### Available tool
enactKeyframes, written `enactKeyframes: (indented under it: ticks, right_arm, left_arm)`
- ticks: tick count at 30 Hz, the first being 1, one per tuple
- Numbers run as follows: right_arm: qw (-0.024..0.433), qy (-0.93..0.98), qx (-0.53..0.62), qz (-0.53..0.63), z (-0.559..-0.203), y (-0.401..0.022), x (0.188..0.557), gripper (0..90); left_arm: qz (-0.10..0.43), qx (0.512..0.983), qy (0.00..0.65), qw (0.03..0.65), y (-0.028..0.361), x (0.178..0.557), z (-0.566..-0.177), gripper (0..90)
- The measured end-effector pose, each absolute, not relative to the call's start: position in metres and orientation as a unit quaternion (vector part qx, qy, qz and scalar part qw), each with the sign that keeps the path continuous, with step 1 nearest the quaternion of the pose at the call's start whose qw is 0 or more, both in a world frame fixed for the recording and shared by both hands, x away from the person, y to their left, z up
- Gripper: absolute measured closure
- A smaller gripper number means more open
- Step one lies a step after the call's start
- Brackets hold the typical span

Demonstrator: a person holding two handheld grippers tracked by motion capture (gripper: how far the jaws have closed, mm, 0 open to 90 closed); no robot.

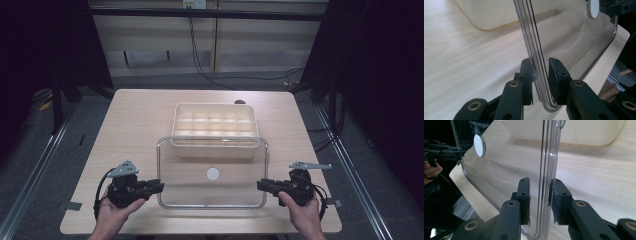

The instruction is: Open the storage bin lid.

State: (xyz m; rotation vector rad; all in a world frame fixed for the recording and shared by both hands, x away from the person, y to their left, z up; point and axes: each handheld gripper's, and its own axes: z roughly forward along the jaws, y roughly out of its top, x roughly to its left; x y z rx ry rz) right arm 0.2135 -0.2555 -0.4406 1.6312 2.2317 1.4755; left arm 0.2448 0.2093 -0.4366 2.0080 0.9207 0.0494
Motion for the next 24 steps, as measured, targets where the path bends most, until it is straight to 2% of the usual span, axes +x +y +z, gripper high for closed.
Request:
enactKeyframes:
  ticks: [13,24]
  right_arm:
    - [0.007,0.718,0.517,0.466,-0.449,-0.253,0.2,71.3]
    - [-0.006,0.723,0.521,0.454,-0.465,-0.249,0.203,71.7]
  left_arm:
    - [0.007,0.817,0.376,0.437,0.21,0.236,-0.451,74.0]
    - [0.001,0.817,0.389,0.425,0.212,0.242,-0.465,74.4]
